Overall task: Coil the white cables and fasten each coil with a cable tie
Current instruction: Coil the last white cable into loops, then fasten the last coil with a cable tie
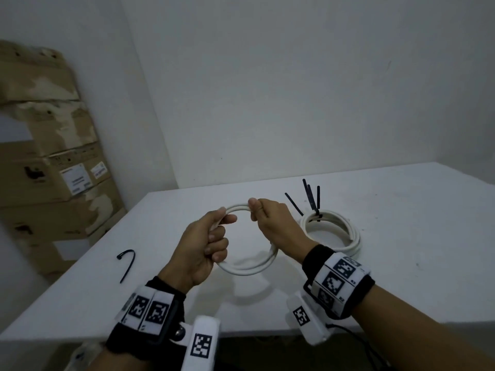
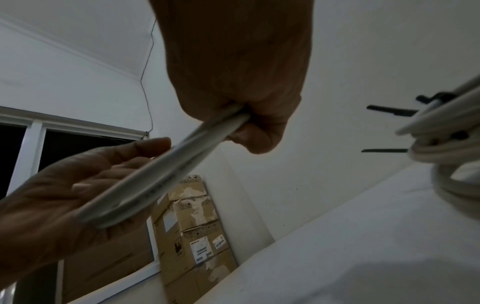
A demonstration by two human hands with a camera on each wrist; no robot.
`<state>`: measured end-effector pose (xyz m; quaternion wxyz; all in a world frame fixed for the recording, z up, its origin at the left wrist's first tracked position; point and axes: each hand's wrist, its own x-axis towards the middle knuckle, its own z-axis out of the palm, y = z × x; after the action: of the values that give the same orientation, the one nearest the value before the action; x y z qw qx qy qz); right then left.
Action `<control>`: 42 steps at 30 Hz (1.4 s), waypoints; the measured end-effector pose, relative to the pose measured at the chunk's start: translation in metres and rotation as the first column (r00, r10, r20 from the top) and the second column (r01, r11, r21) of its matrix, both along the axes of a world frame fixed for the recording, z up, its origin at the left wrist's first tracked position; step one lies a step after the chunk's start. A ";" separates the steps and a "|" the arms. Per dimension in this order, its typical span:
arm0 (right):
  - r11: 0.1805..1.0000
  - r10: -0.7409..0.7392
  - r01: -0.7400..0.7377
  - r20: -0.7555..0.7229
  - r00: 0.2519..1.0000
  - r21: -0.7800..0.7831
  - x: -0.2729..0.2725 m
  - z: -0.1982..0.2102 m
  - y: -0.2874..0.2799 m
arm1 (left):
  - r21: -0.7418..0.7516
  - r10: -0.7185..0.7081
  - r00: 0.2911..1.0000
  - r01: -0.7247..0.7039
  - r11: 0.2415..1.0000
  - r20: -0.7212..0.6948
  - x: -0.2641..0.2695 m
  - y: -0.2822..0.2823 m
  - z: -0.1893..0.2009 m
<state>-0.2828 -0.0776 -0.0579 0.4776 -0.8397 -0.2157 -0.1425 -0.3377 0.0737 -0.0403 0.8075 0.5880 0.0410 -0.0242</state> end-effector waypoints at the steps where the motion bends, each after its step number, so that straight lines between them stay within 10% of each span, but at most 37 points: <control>1: 1.000 0.007 -0.007 -0.008 1.000 0.012 0.000 0.000 0.005 | 0.040 0.028 0.999 -0.028 0.999 0.017 0.001 0.004 0.001; 13: 0.968 0.145 -0.116 -0.119 0.982 0.223 -0.002 -0.006 0.100 | -0.080 0.278 0.942 -0.267 0.960 0.190 -0.014 0.076 -0.013; 18: 0.913 0.377 -0.264 -0.396 0.837 0.312 0.007 -0.017 0.139 | -0.030 0.291 0.935 -0.291 0.956 0.203 -0.018 0.127 -0.010; 23: 0.889 0.347 -0.455 -0.568 0.746 -0.055 0.030 -0.012 0.181 | 0.072 0.299 0.928 -0.321 0.944 0.222 -0.028 0.179 -0.004; 28: 0.520 0.333 -0.546 -0.433 0.838 -0.657 0.027 -0.011 0.234 | 0.138 0.334 0.920 -0.365 0.921 0.204 -0.036 0.213 0.000; 42: 0.265 0.402 -0.354 -0.231 0.886 -0.897 0.031 -0.026 0.244 | 0.210 0.317 0.932 -0.350 0.913 0.173 -0.031 0.217 0.001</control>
<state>-0.2521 0.1663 -0.0834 -0.0592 -0.8796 -0.4607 0.1023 -0.3682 0.2904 -0.0390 0.7246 0.6647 0.0886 0.1592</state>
